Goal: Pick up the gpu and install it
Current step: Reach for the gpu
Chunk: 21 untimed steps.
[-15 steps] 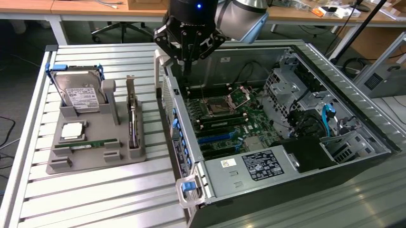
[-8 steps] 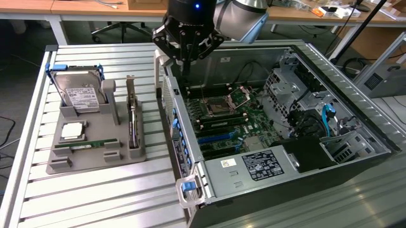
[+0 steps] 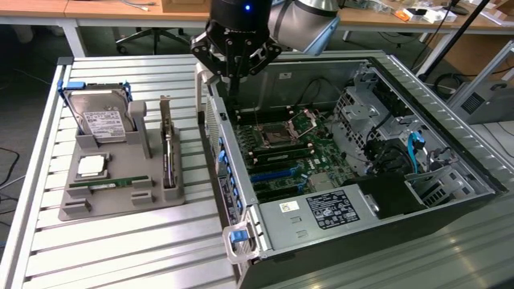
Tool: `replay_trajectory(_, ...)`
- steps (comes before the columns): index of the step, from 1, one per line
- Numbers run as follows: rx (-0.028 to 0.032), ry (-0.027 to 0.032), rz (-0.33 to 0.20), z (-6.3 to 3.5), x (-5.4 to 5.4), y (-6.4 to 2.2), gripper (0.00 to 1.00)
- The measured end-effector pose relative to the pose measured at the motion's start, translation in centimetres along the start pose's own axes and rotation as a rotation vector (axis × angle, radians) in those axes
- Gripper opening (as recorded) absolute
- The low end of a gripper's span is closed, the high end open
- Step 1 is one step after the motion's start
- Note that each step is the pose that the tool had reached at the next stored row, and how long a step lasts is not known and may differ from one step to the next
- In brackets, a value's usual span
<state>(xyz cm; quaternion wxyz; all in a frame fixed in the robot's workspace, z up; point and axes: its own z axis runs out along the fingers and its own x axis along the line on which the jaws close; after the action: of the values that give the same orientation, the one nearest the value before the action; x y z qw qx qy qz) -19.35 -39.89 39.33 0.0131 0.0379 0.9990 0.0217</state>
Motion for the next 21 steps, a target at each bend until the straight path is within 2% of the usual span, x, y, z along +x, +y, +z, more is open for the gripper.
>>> replay_trajectory(21, 0.0, 0.0, 0.0, -0.02, 0.66, -0.05, 0.11)
